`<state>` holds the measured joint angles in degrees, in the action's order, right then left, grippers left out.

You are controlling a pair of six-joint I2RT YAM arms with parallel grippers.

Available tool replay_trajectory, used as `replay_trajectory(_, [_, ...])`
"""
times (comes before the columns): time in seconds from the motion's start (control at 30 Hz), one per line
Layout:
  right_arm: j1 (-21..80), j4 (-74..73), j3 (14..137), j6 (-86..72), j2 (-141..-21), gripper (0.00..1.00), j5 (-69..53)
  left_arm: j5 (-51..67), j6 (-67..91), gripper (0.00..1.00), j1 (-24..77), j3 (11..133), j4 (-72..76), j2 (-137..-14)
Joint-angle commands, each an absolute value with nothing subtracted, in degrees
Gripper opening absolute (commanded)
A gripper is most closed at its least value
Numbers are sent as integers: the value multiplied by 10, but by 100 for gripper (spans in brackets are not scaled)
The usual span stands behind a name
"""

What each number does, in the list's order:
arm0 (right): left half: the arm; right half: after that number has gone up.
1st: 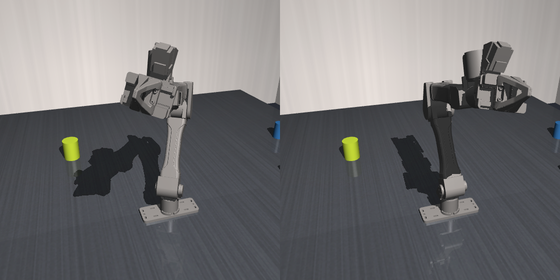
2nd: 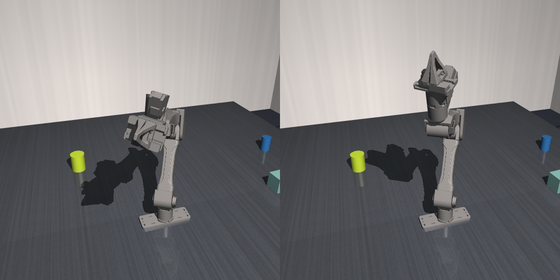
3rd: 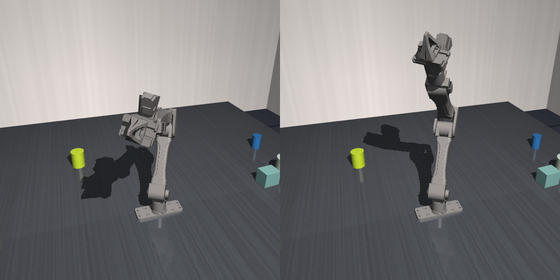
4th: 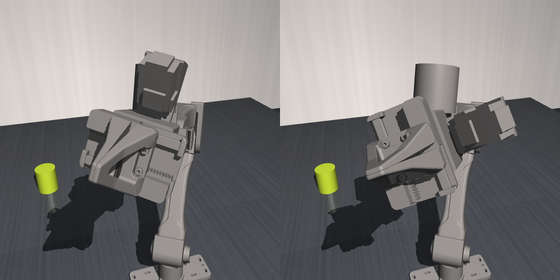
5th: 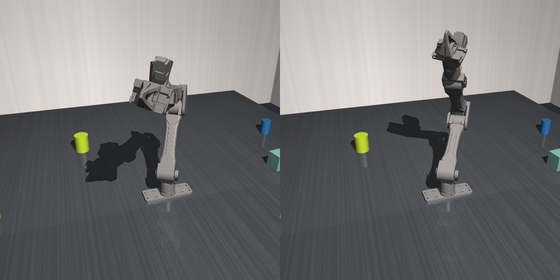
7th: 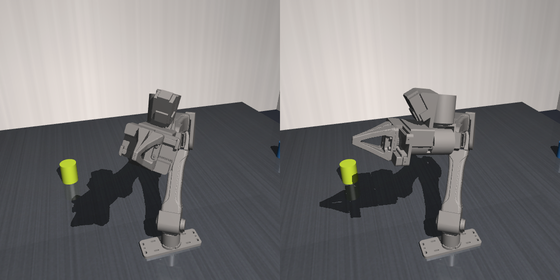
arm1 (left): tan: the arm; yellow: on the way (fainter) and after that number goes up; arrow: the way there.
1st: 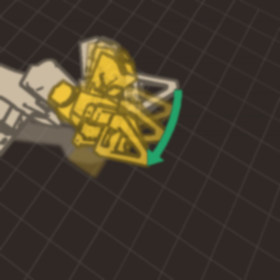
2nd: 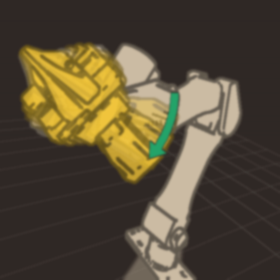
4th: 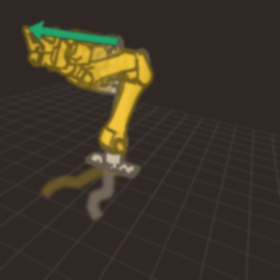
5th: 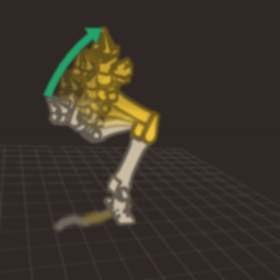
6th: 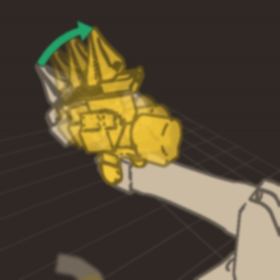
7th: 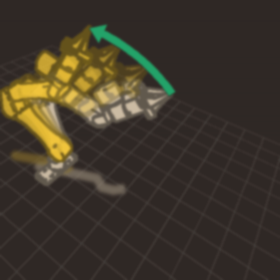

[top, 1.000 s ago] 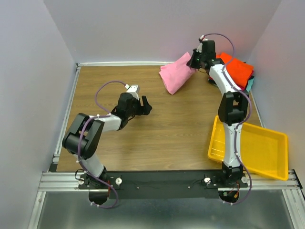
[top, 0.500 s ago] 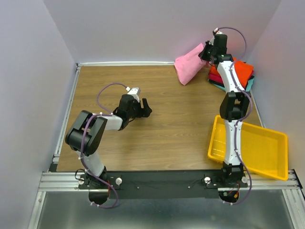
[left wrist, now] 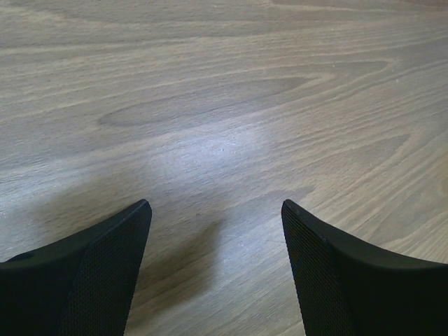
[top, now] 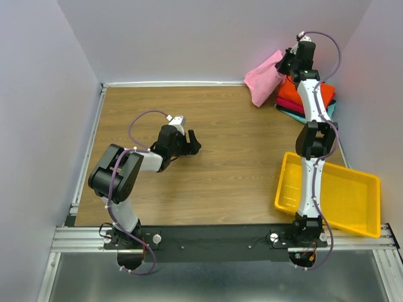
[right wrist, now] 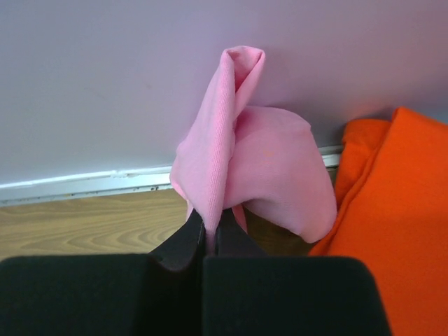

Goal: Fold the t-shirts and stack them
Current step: Neatly place the folded tshirt to the corner

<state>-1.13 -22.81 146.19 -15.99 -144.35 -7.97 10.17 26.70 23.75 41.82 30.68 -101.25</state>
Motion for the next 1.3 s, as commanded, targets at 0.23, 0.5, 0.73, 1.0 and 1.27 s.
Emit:
replay_trajectory(0.23, [-83,-143,1495,-204,-1384,1,-101,112,280,84,240,396,312,-1033])
replay_trajectory(0.5, [-114,-136,1460,-218,-1341,1,-92,117,287,83,240,383,323,-1034])
replay_trajectory(0.73, [-130,-134,1379,-208,-1303,1,-76,122,290,83,241,372,336,-1037])
replay_trajectory(1.0, [-149,-122,1298,-194,-1302,1,-63,122,287,84,241,362,338,-1031])
replay_trajectory(1.27, [-159,-114,1253,-183,-1297,1,-57,122,287,83,241,359,339,-1030])
